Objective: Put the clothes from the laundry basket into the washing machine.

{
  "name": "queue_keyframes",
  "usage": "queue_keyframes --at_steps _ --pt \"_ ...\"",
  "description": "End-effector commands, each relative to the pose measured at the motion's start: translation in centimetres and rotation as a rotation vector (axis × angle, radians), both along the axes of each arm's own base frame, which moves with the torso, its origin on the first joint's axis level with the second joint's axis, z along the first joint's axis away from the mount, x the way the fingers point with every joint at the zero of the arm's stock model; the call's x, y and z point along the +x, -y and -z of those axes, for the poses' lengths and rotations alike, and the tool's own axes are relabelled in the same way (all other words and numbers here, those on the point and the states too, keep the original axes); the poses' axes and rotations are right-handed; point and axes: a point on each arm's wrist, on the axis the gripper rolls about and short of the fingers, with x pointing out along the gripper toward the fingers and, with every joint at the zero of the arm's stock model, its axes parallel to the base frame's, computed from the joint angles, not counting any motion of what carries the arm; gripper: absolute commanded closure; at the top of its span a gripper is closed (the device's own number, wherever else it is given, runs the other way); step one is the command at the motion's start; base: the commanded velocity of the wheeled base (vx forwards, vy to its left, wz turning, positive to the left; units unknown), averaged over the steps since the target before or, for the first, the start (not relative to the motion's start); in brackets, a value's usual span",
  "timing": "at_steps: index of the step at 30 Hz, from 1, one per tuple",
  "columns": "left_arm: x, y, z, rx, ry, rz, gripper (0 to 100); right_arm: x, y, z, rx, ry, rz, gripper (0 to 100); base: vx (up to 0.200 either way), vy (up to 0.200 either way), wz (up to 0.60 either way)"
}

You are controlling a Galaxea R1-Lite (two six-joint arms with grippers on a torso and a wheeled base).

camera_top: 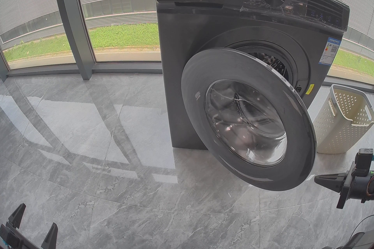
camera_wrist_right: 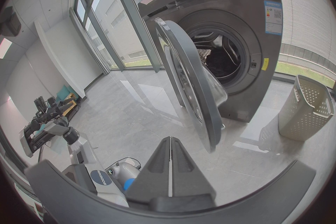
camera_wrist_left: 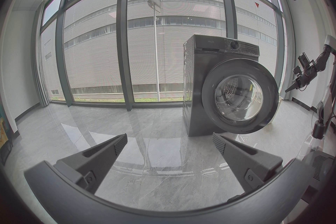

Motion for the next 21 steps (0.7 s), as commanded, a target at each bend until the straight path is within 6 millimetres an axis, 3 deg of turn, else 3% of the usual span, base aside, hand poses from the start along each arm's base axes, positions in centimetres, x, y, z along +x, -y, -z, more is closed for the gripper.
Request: queue_keyframes --at_steps 1,10,21 --pt "0.0 0.0 0.5 0.000 -0.002 0.002 0 1.6 -0.7 0.1 0.014 -0.025 -0.013 100 0.000 0.000 0.00" --pt "0.0 0.0 0.5 0.002 -0.002 0.002 0 5.7 -0.3 1.3 -0.014 0.045 0.185 100 0.000 0.000 0.00" --pt "0.0 0.0 0.5 0.002 -0.002 0.000 0 6.1 3.1 -1.0 -0.044 0.204 0.403 100 0.000 0.000 0.00"
